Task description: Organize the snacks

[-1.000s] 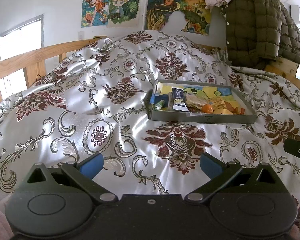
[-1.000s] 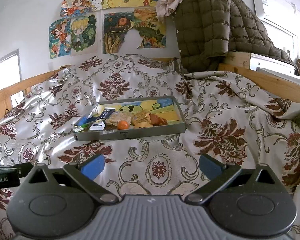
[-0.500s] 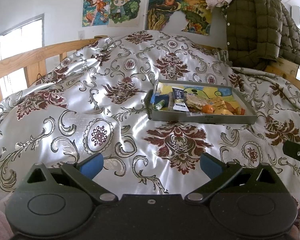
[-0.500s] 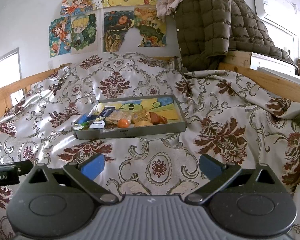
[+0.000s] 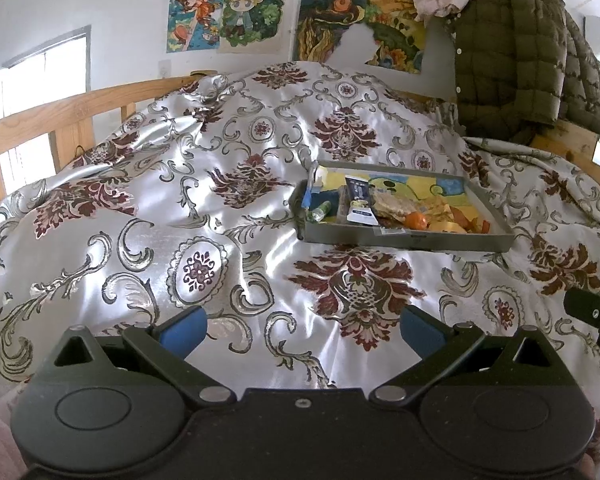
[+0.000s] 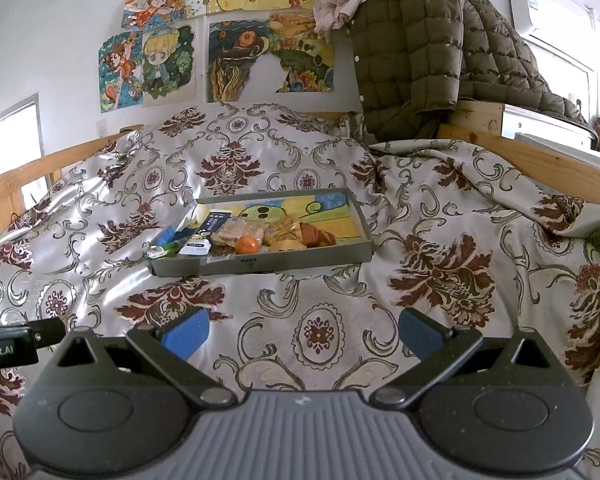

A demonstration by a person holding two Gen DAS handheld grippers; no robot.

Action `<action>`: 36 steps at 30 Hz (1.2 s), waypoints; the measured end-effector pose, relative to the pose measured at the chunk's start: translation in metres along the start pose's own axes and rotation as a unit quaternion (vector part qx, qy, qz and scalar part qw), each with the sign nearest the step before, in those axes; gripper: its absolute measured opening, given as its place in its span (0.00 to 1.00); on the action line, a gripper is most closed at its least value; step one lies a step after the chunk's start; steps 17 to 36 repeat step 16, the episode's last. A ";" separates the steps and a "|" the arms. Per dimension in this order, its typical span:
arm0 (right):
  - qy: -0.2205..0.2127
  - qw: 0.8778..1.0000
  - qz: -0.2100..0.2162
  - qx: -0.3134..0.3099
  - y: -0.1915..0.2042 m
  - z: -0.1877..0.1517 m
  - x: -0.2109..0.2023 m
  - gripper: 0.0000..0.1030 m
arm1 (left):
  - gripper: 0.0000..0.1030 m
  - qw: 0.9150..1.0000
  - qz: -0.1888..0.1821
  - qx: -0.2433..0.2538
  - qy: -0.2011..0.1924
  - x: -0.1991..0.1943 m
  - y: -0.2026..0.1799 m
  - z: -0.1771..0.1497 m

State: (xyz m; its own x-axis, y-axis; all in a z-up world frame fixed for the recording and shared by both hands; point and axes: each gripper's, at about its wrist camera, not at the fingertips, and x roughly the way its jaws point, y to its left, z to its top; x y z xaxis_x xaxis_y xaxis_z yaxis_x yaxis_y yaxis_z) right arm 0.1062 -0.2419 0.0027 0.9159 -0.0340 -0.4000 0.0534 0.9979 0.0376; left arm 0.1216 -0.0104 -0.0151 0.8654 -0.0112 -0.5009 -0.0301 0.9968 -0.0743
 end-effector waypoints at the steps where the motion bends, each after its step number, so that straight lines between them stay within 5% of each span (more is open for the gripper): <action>1: 0.000 1.000 0.000 0.000 -0.001 -0.001 0.000 1.00 | 0.99 1.000 0.001 -0.002 0.001 0.000 0.000 0.001; 36: 0.001 1.000 0.000 -0.001 0.000 0.000 -0.001 1.00 | 0.99 0.999 0.011 -0.037 0.019 0.003 0.008 0.004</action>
